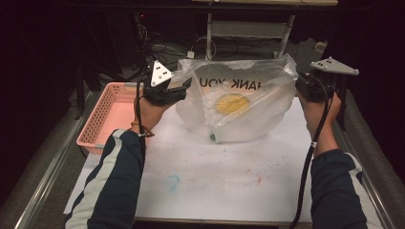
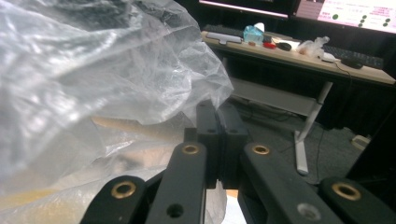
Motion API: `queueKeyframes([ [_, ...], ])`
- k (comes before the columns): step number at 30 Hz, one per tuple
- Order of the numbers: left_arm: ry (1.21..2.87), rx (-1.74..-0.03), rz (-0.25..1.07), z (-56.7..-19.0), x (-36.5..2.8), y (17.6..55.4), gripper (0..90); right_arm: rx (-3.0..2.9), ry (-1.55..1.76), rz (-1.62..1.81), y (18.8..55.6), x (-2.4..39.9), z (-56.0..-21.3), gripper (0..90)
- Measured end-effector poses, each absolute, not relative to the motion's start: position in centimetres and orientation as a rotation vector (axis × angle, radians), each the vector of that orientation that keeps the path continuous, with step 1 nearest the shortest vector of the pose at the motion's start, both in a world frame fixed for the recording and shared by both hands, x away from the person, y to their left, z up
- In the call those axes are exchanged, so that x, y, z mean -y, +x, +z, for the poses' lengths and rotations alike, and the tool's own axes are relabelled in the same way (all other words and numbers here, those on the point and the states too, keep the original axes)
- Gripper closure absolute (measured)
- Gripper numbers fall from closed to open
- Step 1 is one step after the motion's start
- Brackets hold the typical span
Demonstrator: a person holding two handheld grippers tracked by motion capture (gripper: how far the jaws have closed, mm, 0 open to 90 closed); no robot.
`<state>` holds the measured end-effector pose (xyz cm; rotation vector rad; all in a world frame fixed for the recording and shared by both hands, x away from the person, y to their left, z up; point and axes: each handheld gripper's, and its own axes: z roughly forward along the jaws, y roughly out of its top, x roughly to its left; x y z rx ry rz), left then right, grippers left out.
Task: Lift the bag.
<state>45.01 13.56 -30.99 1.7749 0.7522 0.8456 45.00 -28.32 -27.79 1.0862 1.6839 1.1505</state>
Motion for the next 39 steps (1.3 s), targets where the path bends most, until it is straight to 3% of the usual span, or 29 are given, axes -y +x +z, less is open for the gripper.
queueKeyframes([
  [10, 1.791, -0.804, 0.835, -33.0, -13.8, 45.4, 26.7, -1.727, 1.107, 1.1, 46.1, 27.9, -29.5, 87.2],
  [20, 1.76, -0.827, 0.884, -33.0, -13.8, 45.6, 36.6, -1.691, 1.096, 1.148, 45.7, 28.3, -29.6, 64.2],
  [21, 1.756, -0.824, 0.912, -32.9, -13.8, 45.6, 42.8, -1.663, 1.087, 1.157, 45.3, 28.6, -29.1, 52.5],
  [22, 1.758, -0.827, 0.925, -32.8, -13.9, 45.6, 42.8, -1.663, 1.087, 1.157, 45.3, 28.6, -29.1, 52.5],
  [23, 1.76, -0.847, 0.94, -32.8, -13.8, 45.7, 49.9, -1.659, 1.082, 1.168, 45.1, 28.7, -28.9, 50.6],
  [24, 1.764, -0.856, 0.945, -32.7, -13.8, 45.8, 63.1, -1.647, 1.059, 1.191, 44.7, 28.9, -28.3, 46.6],
  [25, 1.772, -0.858, 0.951, -32.6, -13.9, 46.0, 63.1, -1.647, 1.059, 1.191, 44.7, 28.9, -28.3, 46.6],
  [27, 1.796, -0.878, 0.971, -32.4, -13.9, 46.6, 79.1, -1.611, 1.035, 1.23, 43.9, 29.0, -27.7, 43.1],
  [29, 1.802, -0.901, 1.007, -32.0, -14.0, 47.1, 83.6, -1.609, 1.034, 1.234, 43.8, 29.0, -27.6, 41.7],
  [35, 1.776, -0.991, 1.054, -31.3, -14.9, 48.8, 83.4, -1.619, 1.042, 1.24, 43.6, 29.1, -27.5, 38.5],
  [39, 1.768, -0.974, 0.988, -31.4, -14.8, 48.8, 62.9, -1.656, 1.053, 1.236, 43.6, 28.8, -28.9, 38.5],
])
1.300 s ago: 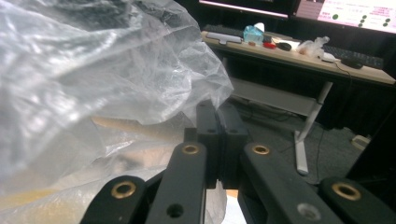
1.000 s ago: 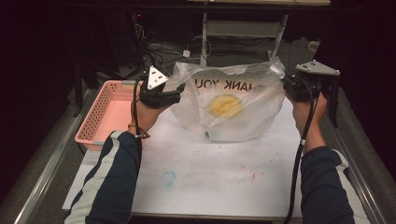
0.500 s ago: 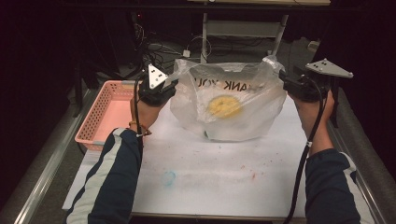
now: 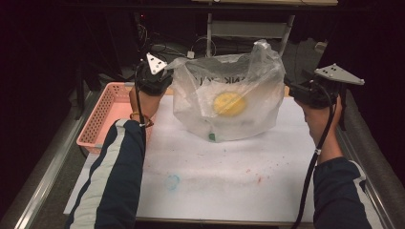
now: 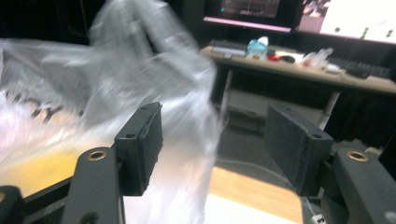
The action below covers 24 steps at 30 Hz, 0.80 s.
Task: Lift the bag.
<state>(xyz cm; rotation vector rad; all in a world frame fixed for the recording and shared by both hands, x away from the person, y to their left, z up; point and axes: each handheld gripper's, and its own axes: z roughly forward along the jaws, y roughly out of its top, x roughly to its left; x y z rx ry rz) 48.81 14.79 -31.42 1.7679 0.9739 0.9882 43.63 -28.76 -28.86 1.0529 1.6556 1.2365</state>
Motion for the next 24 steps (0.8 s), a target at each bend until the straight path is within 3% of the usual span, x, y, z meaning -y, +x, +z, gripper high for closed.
queueKeyframes([
  [5, 1.76, -0.957, 0.94, -31.6, -14.9, 48.1, 34.2, -1.722, 1.046, 1.202, 43.6, 27.9, -31.2, 38.1],
  [12, 1.756, -0.9, 0.898, -31.1, -16.5, 46.4, 18.4, -1.754, 1.036, 1.215, 42.6, 27.2, -33.5, 37.8],
  [24, 1.724, -0.795, 0.914, -29.9, -16.9, 43.3, 18.2, -1.782, 0.993, 1.24, 41.3, 26.0, -34.2, 36.5],
])
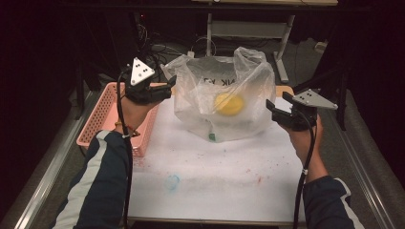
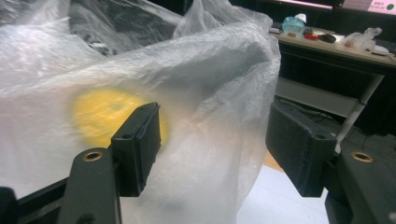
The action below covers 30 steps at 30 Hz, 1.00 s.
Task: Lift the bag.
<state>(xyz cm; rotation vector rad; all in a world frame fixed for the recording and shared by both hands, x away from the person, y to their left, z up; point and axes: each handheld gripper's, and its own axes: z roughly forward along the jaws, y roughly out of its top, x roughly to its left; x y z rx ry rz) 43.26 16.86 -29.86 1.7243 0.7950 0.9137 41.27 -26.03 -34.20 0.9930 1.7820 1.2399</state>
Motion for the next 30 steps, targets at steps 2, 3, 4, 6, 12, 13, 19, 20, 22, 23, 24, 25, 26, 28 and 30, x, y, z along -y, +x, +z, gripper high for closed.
queueKeyframes([
  [2, 1.747, -0.776, 0.931, -30.6, -16.7, 42.6, 18.2, -1.786, 0.993, 1.248, 40.9, 25.9, -34.4, 36.0],
  [3, 1.749, -0.768, 0.932, -31.0, -16.7, 42.3, 18.2, -1.788, 0.991, 1.252, 40.7, 25.8, -34.6, 36.0],
  [4, 1.75, -0.76, 0.936, -31.5, -16.8, 42.0, 18.2, -1.792, 0.981, 1.25, 40.5, 25.7, -34.7, 36.0],
  [6, 1.756, -0.759, 0.921, -32.4, -16.9, 41.4, 18.2, -1.801, 0.963, 1.251, 40.1, 25.5, -35.0, 35.8],
  [12, 1.761, -0.758, 0.911, -34.6, -17.6, 40.1, 18.2, -1.823, 0.939, 1.253, 39.2, 24.7, -36.0, 30.6],
  [13, 1.756, -0.763, 0.913, -34.9, -17.7, 39.9, 18.2, -1.831, 0.936, 1.252, 39.1, 24.5, -36.1, 30.0],
  [19, 1.737, -0.776, 0.918, -36.7, -18.8, 39.0, 18.3, -1.819, 0.933, 1.235, 38.7, 23.9, -36.9, 24.3],
  [20, 1.745, -0.779, 0.922, -36.9, -19.0, 38.9, 18.3, -1.819, 0.938, 1.245, 38.7, 23.9, -37.0, 23.8],
  [22, 1.76, -0.788, 0.922, -37.3, -19.3, 38.8, 18.2, -1.816, 0.941, 1.247, 38.5, 23.9, -37.2, 22.4],
  [23, 1.764, -0.793, 0.921, -37.5, -19.5, 38.7, 18.2, -1.811, 0.945, 1.251, 38.5, 24.0, -37.4, 22.3],
  [24, 1.764, -0.795, 0.913, -37.7, -19.6, 38.6, 18.2, -1.811, 0.94, 1.248, 38.4, 24.0, -37.4, 22.3],
  [25, 1.77, -0.799, 0.911, -37.9, -19.8, 38.5, 18.2, -1.809, 0.947, 1.248, 38.2, 24.0, -37.5, 22.1],
  [26, 1.778, -0.802, 0.911, -38.1, -19.8, 38.4, 18.2, -1.809, 0.947, 1.251, 38.1, 24.1, -37.6, 21.8],
  [28, 1.79, -0.802, 0.919, -38.5, -20.0, 38.2, 18.2, -1.815, 0.94, 1.251, 37.9, 24.0, -37.8, 21.2],
  [30, 1.795, -0.793, 0.918, -38.7, -20.1, 37.9, 18.2, -1.82, 0.936, 1.251, 37.7, 24.0, -38.0, 20.9],
])
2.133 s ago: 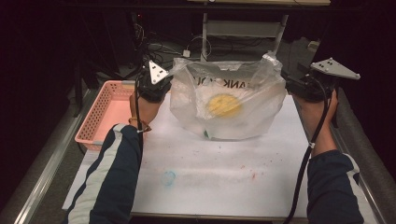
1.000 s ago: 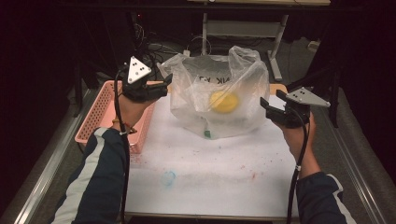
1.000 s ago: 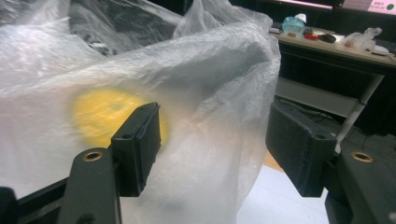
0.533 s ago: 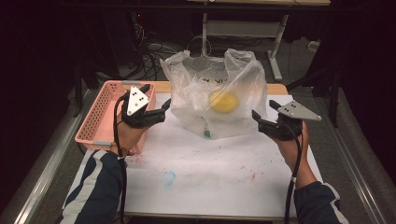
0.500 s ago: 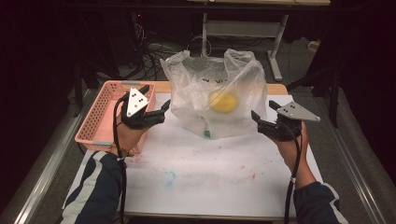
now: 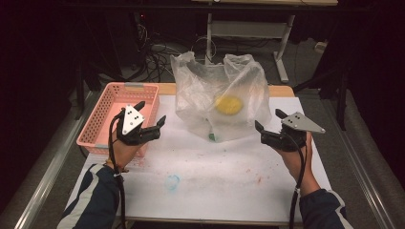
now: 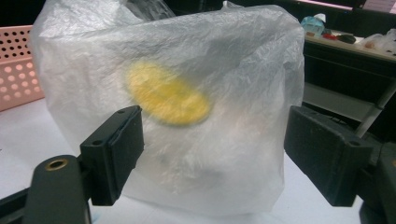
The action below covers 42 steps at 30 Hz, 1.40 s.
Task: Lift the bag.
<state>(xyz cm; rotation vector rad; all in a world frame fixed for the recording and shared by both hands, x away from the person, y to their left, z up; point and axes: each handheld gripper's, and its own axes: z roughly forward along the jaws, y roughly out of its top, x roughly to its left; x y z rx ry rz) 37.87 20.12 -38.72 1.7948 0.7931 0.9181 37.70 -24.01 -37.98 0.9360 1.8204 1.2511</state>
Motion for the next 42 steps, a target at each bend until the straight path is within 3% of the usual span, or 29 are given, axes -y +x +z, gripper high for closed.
queueKeyframes([
  [42, 1.882, -0.696, 0.904, -41.4, -21.4, 31.4, 18.1, -1.905, 0.8, 1.259, 31.9, 23.9, -39.9, 17.2],
])
